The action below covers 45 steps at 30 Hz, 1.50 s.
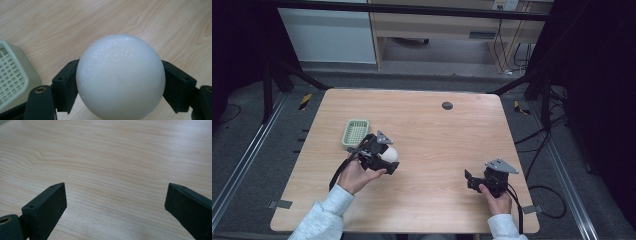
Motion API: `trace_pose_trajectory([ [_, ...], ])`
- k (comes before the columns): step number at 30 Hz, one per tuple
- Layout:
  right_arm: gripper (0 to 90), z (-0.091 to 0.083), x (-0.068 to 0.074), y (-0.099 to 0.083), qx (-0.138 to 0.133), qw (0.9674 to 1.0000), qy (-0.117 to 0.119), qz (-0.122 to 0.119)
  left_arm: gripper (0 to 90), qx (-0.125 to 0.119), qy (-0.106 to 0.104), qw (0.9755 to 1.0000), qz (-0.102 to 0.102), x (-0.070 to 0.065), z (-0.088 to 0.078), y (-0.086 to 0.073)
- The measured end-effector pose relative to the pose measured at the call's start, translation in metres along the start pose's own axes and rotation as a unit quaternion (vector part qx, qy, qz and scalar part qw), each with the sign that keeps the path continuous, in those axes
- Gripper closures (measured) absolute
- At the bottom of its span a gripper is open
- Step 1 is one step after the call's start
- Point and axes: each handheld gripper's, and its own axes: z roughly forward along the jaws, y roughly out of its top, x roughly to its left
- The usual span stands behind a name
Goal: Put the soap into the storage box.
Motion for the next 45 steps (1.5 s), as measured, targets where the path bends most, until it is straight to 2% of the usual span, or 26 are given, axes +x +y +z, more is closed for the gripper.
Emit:
trace_pose_trajectory([
  [2, 4.3, -0.001, 0.001, 0.0, 0.001, 1.0, 0.002, 0.007, 24.0, -0.003, 0.002, 1.0, -0.007, 0.005, -0.002, 0.0],
  [7, 4.3, 0.0, 0.0, 0.0, 0.0, 1.0, 0.0, 0.0, 24.0, -0.008, 0.004, 0.9998, -0.019, 0.014, -0.006, 0.002],
  [12, 4.3, -0.001, 0.001, 0.0, 0.001, 1.0, 0.003, 0.007, 24.0, -0.012, 0.013, 0.9995, -0.028, 0.025, -0.009, 0.004],
  [20, 4.3, -0.001, 0.001, 0.0, 0.001, 1.0, 0.003, 0.006, 24.0, -0.025, 0.025, 0.9978, -0.056, 0.045, -0.01, 0.007],
  [26, 4.3, -0.001, 0.001, 0.0, 0.001, 1.0, 0.003, 0.005, 24.0, -0.022, 0.035, 0.9963, -0.075, 0.06, -0.009, 0.008],
  [38, 4.3, 0.0, 0.001, 0.0, -0.001, 1.0, 0.0, -0.003, 24.0, -0.001, 0.063, 0.9939, -0.091, 0.086, -0.004, 0.011],
  [41, 4.3, 0.0, 0.001, 0.0, -0.001, 1.0, 0.001, -0.001, 24.0, -0.004, 0.066, 0.9928, -0.1, 0.093, -0.002, 0.011],
  [45, 4.3, 0.0, 0.001, 0.0, -0.001, 1.0, 0.002, 0.002, 24.0, 0.006, 0.068, 0.992, -0.106, 0.1, 0.001, 0.011],
])
